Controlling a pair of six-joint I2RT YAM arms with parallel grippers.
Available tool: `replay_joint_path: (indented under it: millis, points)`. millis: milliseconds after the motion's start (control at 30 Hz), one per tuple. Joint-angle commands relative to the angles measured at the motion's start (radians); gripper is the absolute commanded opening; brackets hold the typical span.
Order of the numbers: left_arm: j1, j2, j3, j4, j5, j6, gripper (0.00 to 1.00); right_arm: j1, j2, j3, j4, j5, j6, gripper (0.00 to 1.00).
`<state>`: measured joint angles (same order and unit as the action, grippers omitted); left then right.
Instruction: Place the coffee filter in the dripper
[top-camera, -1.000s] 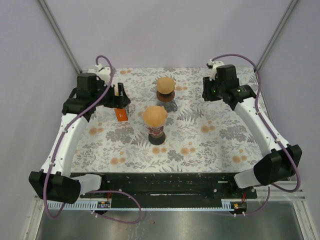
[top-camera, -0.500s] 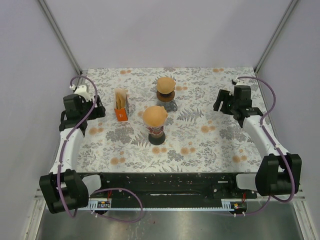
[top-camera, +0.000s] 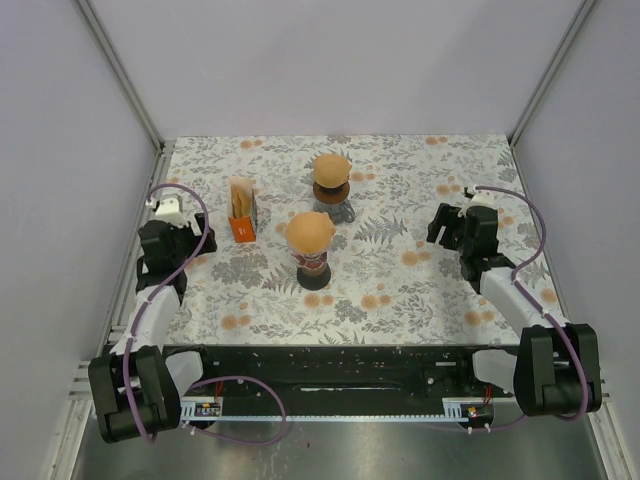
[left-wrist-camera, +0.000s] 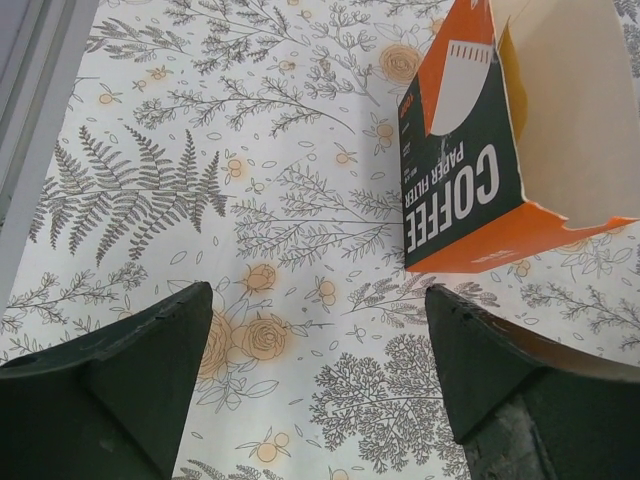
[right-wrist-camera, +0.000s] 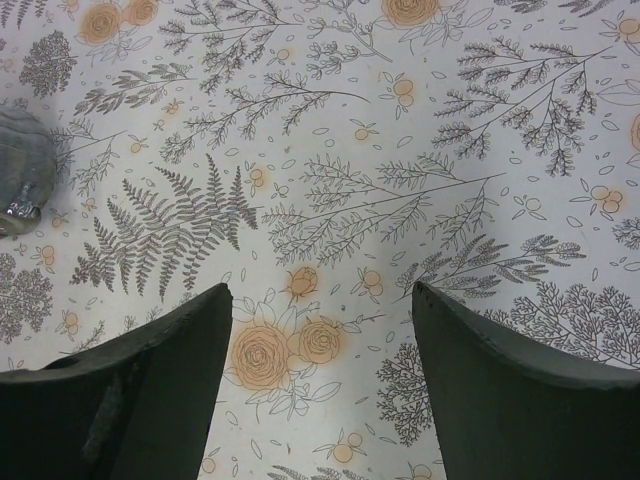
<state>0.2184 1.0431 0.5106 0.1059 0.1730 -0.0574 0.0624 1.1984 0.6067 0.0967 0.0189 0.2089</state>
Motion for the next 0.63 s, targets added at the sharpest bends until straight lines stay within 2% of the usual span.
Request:
replay_joint_path:
  millis: [0,167,600]
  points:
    - [0.007,-0.012,-0.066,0.193,-0.027,-0.021,0.92,-0.003,-0.063,-0.064,0.187,0.032,-0.032,0.80]
    - [0.007,-0.005,-0.080,0.221,-0.050,-0.028,0.93,-0.003,-0.091,-0.099,0.235,0.036,-0.045,0.81]
    - [0.007,0.014,-0.096,0.224,0.002,-0.015,0.93,-0.003,-0.082,-0.114,0.279,0.038,-0.048,0.81]
